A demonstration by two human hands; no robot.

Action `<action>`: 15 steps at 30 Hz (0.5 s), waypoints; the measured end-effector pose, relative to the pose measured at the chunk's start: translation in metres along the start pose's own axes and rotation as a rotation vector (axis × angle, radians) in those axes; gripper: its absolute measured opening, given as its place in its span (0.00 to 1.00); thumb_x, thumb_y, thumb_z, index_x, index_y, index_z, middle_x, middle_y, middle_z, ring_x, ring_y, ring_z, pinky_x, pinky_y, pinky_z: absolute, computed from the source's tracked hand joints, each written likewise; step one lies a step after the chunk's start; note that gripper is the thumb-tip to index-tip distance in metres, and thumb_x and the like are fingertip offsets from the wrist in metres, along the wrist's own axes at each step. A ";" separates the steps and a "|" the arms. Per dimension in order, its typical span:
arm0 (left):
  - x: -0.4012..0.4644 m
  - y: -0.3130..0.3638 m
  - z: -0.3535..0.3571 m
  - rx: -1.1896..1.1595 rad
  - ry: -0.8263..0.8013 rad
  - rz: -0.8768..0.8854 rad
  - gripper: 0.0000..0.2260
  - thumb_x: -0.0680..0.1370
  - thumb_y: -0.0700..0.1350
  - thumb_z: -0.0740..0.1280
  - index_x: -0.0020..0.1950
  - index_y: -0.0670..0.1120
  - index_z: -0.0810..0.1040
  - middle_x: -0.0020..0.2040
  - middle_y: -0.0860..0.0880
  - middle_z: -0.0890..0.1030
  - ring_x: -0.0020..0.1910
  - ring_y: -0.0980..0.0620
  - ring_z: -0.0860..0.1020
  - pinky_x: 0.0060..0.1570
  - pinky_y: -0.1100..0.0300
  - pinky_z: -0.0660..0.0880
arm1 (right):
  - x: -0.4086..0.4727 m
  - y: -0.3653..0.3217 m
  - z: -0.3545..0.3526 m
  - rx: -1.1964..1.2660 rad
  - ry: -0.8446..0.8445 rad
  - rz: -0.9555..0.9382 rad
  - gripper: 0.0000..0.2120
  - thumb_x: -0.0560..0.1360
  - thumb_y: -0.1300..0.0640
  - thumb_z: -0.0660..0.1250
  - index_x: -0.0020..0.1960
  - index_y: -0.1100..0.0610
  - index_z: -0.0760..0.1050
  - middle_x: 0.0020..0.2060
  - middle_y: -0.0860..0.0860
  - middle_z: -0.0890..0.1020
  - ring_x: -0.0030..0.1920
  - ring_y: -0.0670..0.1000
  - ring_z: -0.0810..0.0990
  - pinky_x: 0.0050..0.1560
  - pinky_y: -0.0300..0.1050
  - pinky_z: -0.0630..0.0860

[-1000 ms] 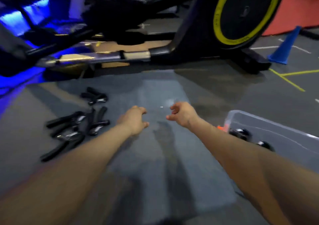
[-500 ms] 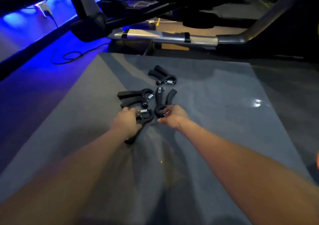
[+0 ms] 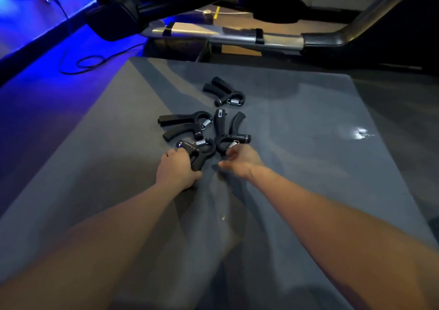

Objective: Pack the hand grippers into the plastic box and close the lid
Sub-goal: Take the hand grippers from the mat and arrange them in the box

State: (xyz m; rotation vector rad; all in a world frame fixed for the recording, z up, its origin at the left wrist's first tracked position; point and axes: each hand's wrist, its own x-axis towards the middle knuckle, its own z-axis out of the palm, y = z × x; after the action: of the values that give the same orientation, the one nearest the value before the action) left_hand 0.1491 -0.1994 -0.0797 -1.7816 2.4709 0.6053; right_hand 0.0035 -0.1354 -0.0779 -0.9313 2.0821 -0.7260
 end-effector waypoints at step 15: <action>-0.108 0.210 -0.014 -0.302 0.049 0.356 0.37 0.60 0.59 0.78 0.63 0.46 0.70 0.61 0.47 0.73 0.62 0.47 0.73 0.60 0.54 0.70 | -0.114 0.055 -0.176 0.572 0.184 0.113 0.13 0.76 0.66 0.65 0.33 0.58 0.69 0.31 0.54 0.77 0.24 0.46 0.77 0.26 0.38 0.77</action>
State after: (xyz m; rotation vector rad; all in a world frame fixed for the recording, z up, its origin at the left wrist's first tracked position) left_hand -0.0049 -0.0503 0.0213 -1.4508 2.8866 1.0155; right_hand -0.1038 0.0207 0.0280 -0.4363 1.8928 -1.2939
